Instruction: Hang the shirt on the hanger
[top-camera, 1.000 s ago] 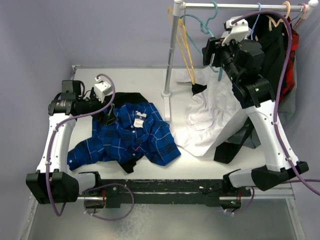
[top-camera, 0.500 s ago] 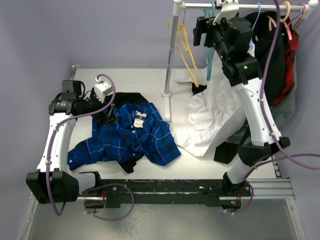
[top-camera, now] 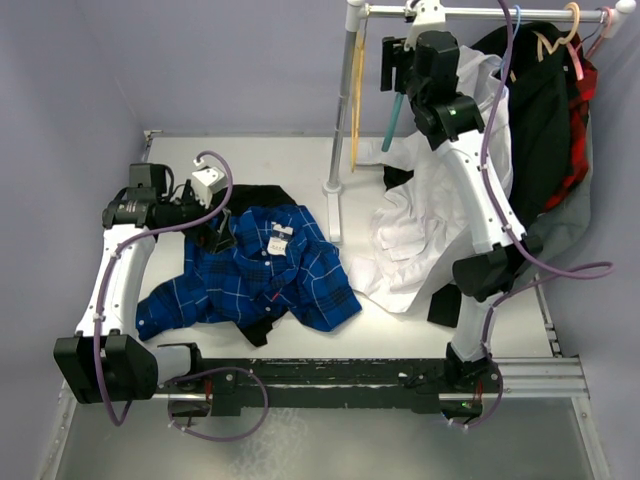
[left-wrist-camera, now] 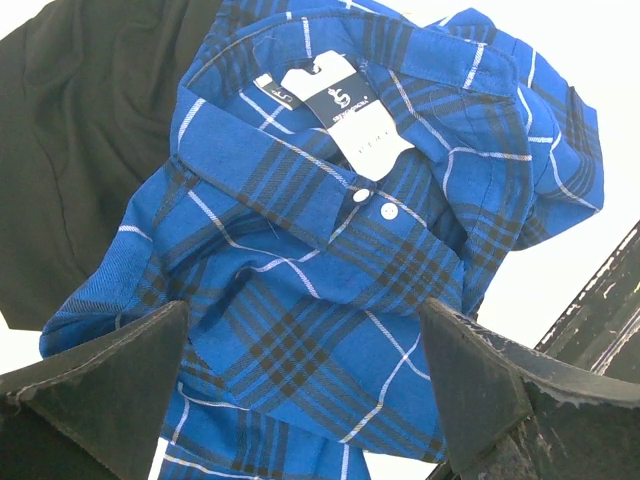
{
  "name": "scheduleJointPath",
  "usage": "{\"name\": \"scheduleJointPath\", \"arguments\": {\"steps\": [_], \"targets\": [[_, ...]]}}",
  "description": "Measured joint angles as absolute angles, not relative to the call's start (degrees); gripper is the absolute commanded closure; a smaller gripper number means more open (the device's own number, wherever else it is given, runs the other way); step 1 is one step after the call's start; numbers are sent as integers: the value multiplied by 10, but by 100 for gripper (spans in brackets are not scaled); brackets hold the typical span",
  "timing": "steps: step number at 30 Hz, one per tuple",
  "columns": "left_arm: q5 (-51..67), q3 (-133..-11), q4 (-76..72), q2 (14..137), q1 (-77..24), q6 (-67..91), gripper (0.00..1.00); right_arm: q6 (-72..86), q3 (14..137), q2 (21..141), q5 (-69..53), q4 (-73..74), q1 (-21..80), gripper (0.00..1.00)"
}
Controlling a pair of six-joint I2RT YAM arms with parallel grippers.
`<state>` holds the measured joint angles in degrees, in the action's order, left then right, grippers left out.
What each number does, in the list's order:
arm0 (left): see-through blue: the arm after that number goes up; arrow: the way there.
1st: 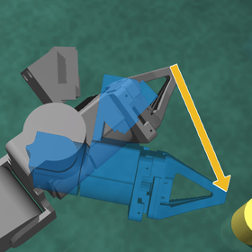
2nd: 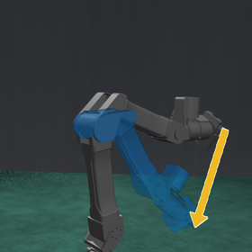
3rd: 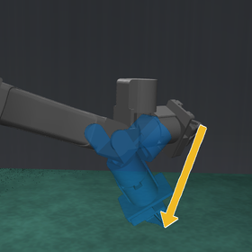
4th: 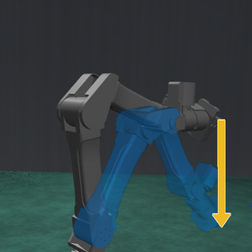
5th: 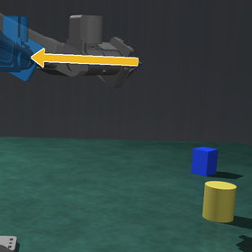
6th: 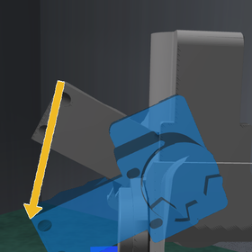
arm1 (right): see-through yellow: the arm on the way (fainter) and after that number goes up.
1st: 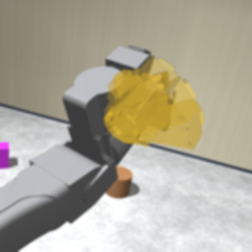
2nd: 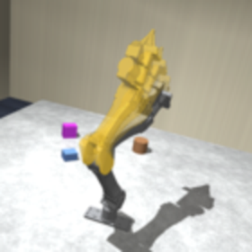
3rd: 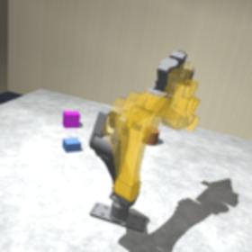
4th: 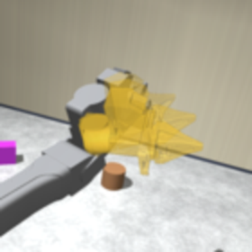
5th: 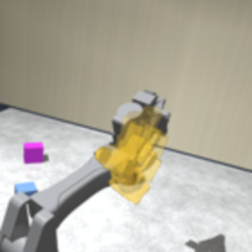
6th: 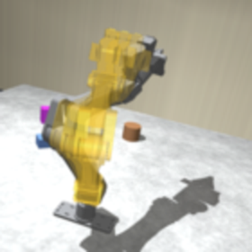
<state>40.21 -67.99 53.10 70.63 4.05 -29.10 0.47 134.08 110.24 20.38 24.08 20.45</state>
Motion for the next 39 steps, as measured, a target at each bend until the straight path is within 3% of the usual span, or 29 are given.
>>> {"name": "scheduleJointPath", "arguments": {"steps": [4, 7, 8, 39], "targets": [[400, -676, 528, 706, 41, -291, 0, 5, 1331, 1097, 215, 228, 200, 63], [400, -676, 527, 707, 41, -291, 0, 9, 1313, 1086, 215, 220, 196, 96], [400, -675, 526, 707, 41, -291, 0, 9, 1308, 1082, 216, 219, 195, 100], [383, -665, 513, 715, 41, -265, 0, 2, 1031, 758, 24, 185, 172, 100]]}}
